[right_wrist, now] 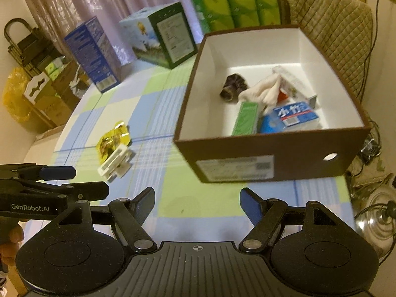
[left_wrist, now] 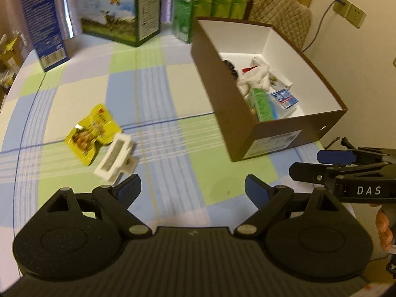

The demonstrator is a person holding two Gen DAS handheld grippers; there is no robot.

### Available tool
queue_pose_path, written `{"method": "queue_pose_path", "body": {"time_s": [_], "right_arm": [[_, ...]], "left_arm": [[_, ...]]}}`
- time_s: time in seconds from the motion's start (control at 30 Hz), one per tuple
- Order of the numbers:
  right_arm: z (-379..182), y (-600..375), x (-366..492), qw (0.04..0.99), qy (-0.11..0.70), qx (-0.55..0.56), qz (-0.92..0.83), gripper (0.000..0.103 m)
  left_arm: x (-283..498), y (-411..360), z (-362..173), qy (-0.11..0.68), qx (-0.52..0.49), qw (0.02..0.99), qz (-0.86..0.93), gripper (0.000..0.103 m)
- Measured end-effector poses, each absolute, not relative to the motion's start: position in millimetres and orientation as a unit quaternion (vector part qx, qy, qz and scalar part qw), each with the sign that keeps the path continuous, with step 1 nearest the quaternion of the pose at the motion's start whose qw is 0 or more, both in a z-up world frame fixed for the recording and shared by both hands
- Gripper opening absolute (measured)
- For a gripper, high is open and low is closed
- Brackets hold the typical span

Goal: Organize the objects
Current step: 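Withdraw both open tools from the box back over the table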

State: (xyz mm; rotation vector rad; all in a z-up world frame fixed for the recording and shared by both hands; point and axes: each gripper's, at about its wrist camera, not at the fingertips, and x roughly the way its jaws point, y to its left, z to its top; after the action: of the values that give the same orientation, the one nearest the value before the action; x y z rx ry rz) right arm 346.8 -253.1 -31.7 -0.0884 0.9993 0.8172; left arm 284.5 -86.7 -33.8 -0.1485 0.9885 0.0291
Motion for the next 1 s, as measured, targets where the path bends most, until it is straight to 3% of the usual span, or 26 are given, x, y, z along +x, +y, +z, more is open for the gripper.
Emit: {"method": "queue_pose_path", "body": {"time_s": [1.0], "right_arm": [[-73.5, -118.3, 276.9, 0.768, 0.500, -0.070, 0.395, 0.073]], "left_arm": [[223.0, 46.1, -64.1, 0.489, -0.107, 0.860, 0.094, 0.089]]}}
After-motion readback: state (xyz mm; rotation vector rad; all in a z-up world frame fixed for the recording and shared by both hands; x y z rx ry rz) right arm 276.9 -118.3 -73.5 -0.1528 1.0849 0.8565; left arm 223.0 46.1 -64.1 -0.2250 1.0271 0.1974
